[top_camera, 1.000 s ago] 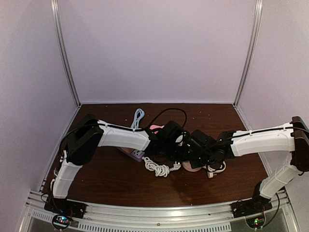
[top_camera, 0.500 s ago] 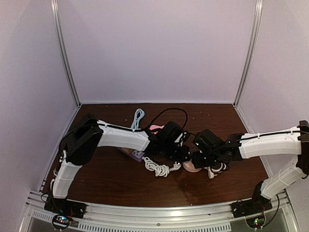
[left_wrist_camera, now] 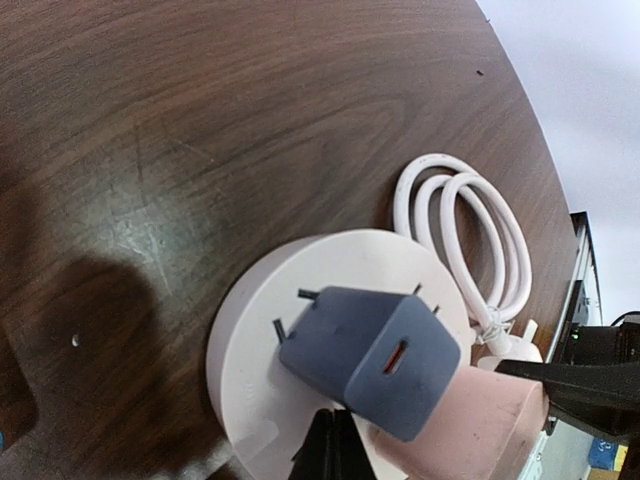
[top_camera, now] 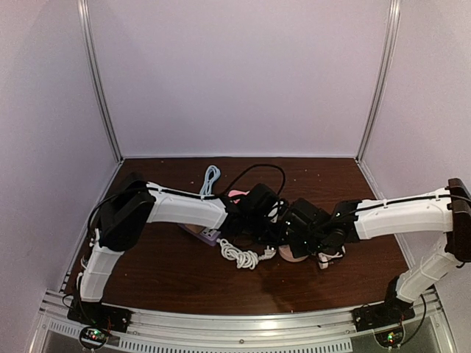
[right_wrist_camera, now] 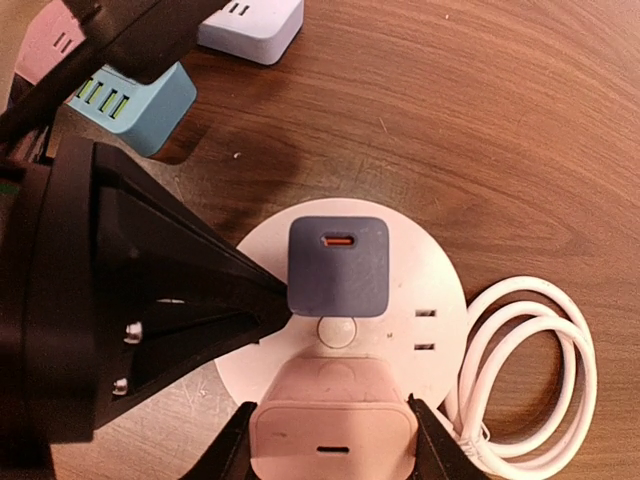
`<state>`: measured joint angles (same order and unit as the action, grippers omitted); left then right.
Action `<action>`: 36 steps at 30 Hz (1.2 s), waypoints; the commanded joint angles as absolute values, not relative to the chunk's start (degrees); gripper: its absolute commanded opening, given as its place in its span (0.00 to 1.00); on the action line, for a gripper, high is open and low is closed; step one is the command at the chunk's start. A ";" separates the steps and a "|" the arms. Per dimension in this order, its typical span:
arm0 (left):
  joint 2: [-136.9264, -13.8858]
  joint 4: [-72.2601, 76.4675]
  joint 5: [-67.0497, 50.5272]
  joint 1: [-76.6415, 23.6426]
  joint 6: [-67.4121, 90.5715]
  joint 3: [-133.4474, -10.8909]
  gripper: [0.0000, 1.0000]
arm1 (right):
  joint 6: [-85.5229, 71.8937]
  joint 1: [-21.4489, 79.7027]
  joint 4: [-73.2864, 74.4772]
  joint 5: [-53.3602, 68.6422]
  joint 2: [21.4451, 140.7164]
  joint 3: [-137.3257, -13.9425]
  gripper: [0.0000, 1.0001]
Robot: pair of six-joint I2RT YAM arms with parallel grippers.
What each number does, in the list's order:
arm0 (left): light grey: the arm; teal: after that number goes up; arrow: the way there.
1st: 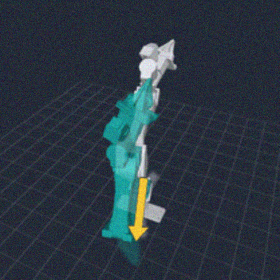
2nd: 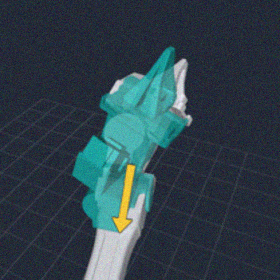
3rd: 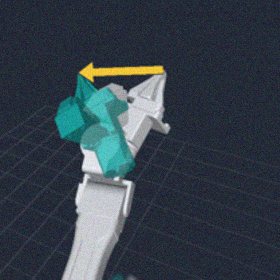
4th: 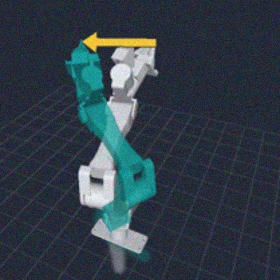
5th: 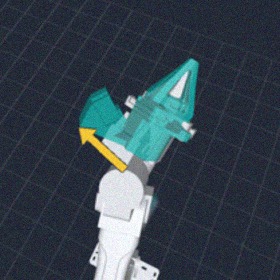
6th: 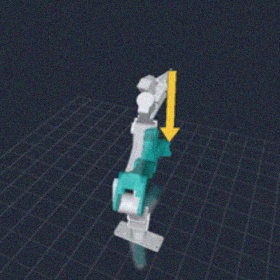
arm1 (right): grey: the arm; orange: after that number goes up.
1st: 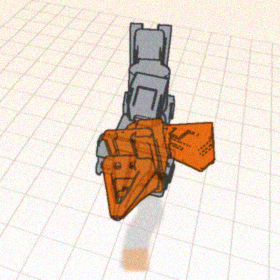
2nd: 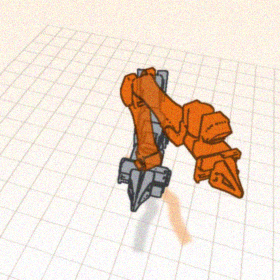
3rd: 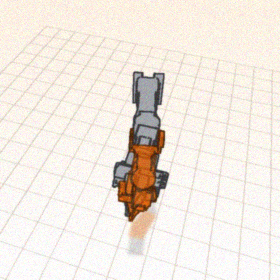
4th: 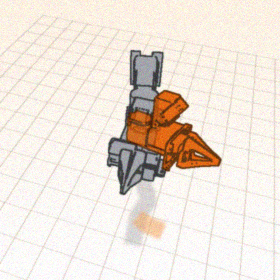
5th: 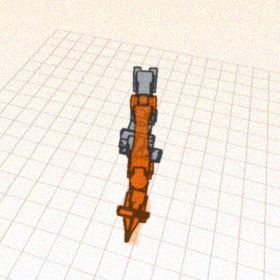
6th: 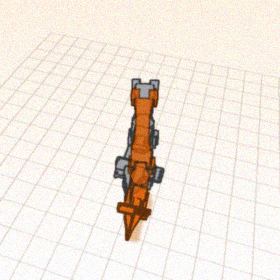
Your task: Pull the plug off the socket
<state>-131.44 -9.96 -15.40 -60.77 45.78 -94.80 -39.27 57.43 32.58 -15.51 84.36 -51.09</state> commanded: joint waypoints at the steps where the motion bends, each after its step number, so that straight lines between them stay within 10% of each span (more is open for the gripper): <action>1: -138.91 -29.61 -9.68 -60.14 45.18 -90.15 0.00 | -39.67 59.07 28.15 -21.38 81.99 -54.99 0.13; 12: -139.25 -29.58 -9.69 -60.21 45.15 -90.58 0.00 | -43.02 51.20 15.79 -5.77 75.51 -43.66 0.14; 36: -136.01 -30.69 -9.23 -60.20 43.59 -94.77 0.00 | -44.42 55.16 28.32 -19.83 71.74 -48.09 0.14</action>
<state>-131.57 -12.40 -14.02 -60.38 45.43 -96.36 -43.20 58.11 28.49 -18.46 77.67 -50.68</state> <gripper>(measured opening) 0.009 0.438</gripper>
